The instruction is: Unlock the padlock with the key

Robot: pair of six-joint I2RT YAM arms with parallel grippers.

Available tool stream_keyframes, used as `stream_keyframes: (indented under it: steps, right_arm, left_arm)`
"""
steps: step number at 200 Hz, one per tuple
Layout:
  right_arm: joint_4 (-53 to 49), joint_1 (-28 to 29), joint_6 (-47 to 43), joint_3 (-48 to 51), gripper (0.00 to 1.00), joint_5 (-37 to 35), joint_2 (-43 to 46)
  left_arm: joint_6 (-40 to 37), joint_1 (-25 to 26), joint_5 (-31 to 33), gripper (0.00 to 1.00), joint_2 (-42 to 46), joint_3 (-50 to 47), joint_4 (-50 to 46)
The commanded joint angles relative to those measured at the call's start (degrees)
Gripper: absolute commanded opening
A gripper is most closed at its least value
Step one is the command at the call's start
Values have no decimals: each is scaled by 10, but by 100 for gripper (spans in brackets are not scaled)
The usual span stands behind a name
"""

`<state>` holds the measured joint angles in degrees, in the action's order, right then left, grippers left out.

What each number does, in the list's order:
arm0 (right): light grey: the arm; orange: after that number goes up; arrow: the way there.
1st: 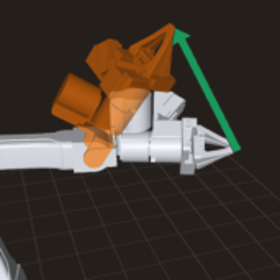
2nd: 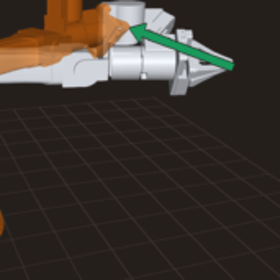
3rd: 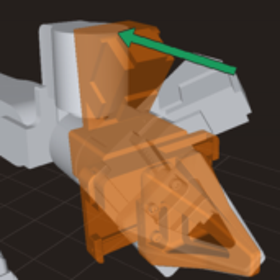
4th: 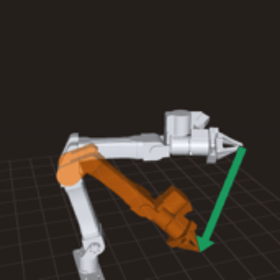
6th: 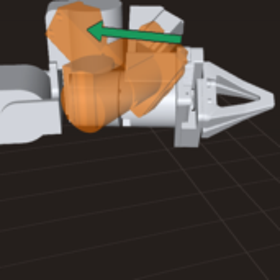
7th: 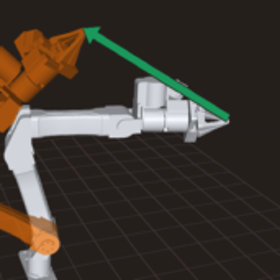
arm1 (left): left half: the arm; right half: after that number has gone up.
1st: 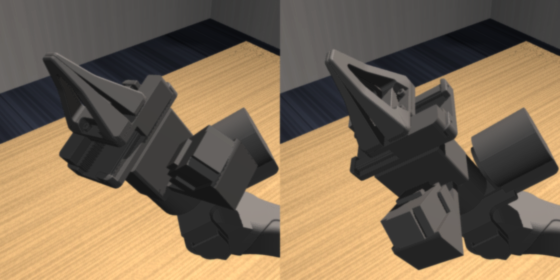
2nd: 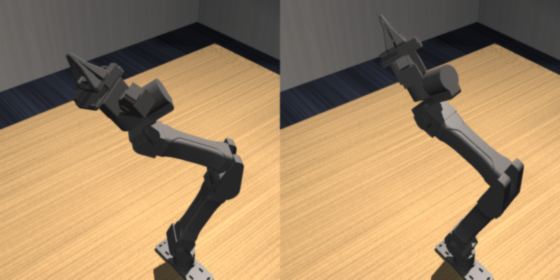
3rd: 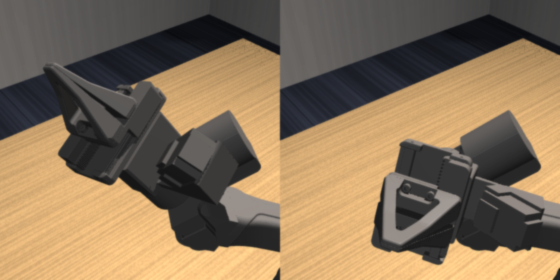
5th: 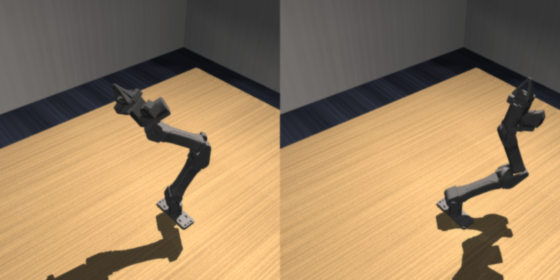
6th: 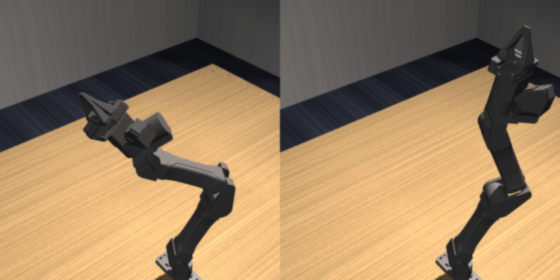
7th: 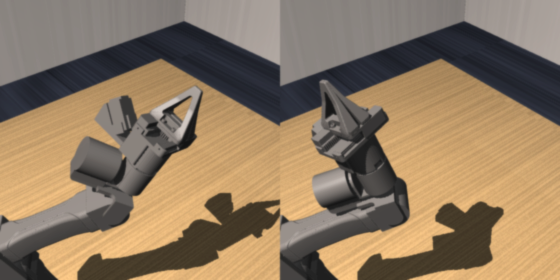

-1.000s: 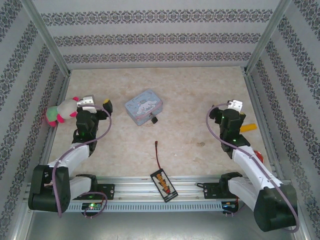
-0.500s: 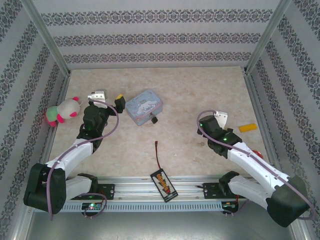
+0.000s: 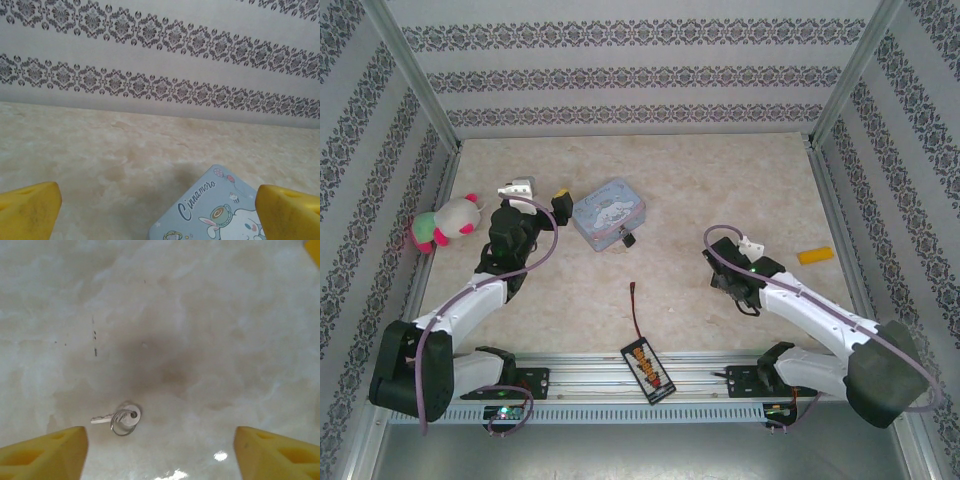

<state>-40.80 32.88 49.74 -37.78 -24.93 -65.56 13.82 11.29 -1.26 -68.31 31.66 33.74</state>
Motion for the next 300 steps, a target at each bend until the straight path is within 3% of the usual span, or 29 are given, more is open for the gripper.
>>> stream_keyframes:
  steps: [1, 68, 128, 182, 300]
  right_arm:
    - [-20, 0, 19, -16, 73, 37, -22]
    - [14, -12, 13, -42, 50, 68, -106]
    - [18, -22, -5, -80, 41, 87, -180]
    - [18, -30, 3, -82, 26, 89, -210]
    - [19, -39, 12, -69, 24, 94, -215]
  left_arm:
    - [15, 5, 4, 99, -11, 24, -4]
    - [23, 5, -1, 99, -40, 36, -3]
    - [18, 5, 2, 99, -43, 34, -10]
    - [15, 5, 10, 99, -44, 33, -17]
    - [17, 5, 11, 99, -46, 31, -24]
